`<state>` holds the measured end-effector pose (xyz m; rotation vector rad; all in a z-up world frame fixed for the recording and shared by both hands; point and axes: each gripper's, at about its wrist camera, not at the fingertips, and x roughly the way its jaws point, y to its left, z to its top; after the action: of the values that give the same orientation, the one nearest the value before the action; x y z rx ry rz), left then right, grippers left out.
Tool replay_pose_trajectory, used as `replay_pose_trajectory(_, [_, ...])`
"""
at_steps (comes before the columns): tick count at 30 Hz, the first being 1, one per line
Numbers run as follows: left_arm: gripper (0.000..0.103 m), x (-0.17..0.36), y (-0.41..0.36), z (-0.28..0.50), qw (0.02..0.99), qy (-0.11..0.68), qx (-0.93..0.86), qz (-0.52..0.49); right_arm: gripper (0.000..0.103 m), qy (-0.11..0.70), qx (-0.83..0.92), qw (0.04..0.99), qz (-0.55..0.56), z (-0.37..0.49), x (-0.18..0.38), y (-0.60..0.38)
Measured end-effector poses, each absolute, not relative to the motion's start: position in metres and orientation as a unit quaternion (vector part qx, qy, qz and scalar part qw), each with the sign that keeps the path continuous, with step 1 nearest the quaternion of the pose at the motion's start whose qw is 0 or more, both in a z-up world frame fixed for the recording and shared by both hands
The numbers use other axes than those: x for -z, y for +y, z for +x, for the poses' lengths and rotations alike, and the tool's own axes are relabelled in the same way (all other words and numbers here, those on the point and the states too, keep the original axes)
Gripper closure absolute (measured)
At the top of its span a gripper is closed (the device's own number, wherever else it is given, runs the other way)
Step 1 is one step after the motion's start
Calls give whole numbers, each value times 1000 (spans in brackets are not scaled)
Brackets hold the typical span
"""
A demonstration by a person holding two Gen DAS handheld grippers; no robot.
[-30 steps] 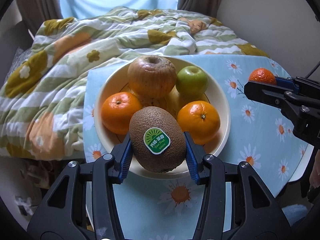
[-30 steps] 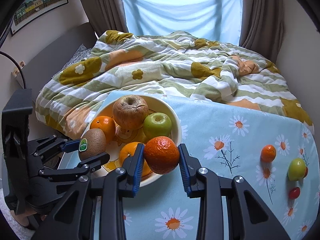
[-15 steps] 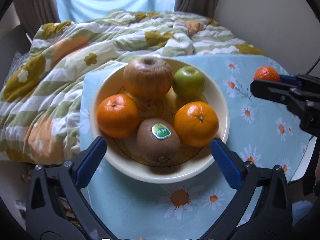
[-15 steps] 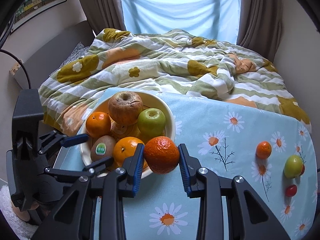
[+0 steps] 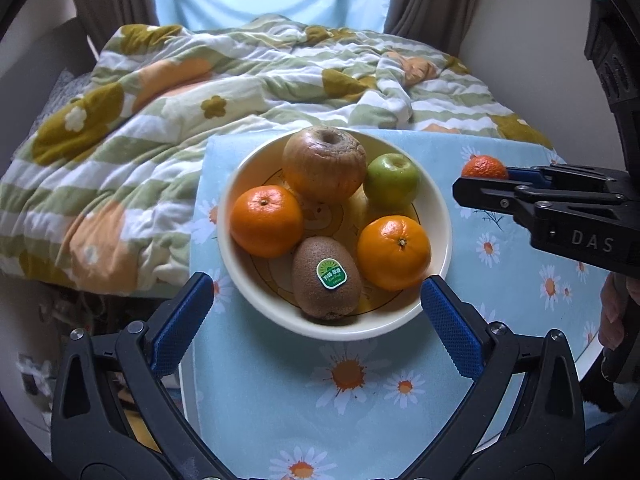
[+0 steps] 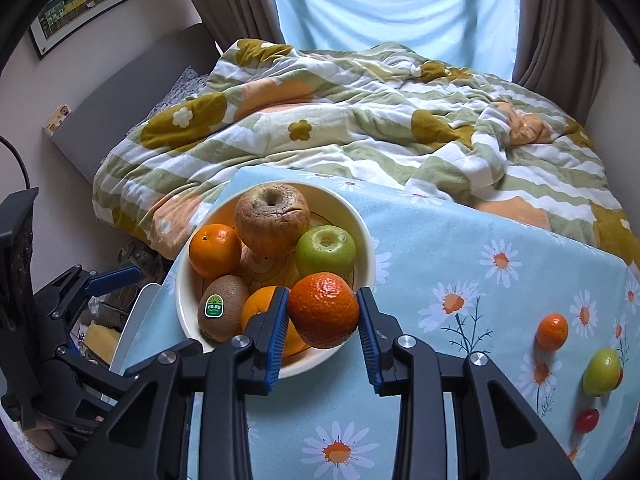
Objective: Organize fruits
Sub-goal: 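Lower the small orange into the bowl and open the right tool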
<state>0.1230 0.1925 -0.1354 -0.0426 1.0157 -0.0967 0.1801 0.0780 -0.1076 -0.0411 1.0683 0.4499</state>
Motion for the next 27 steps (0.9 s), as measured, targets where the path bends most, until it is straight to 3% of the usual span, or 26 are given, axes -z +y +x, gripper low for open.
replay_pose_trajectory(14, [0, 148, 194, 115, 862, 504, 14, -51, 72, 540, -224, 811, -32, 200, 142, 85])
replay_pose_trajectory(16, [0, 150, 194, 113, 861, 506, 12, -51, 63, 537, -224, 813, -32, 200, 141, 84])
replay_pose_trajectory(17, [0, 150, 194, 113, 861, 507, 12, -50, 48, 533, -225, 815, -32, 199, 140, 84])
replay_pose_trajectory(18, [0, 150, 194, 113, 860, 507, 11, -50, 41, 529, -226, 817, -31, 199, 138, 84])
replay_pose_trajectory(20, [0, 150, 195, 112, 860, 508, 11, -49, 17, 518, -226, 824, -32, 197, 134, 84])
replay_pose_trajectory(22, [0, 149, 195, 110, 860, 508, 10, -48, 11, 509, -222, 831, -34, 195, 131, 83])
replay_pose_trajectory(27, [0, 148, 196, 109, 861, 507, 11, -46, 9, 502, -207, 839, -39, 190, 127, 80])
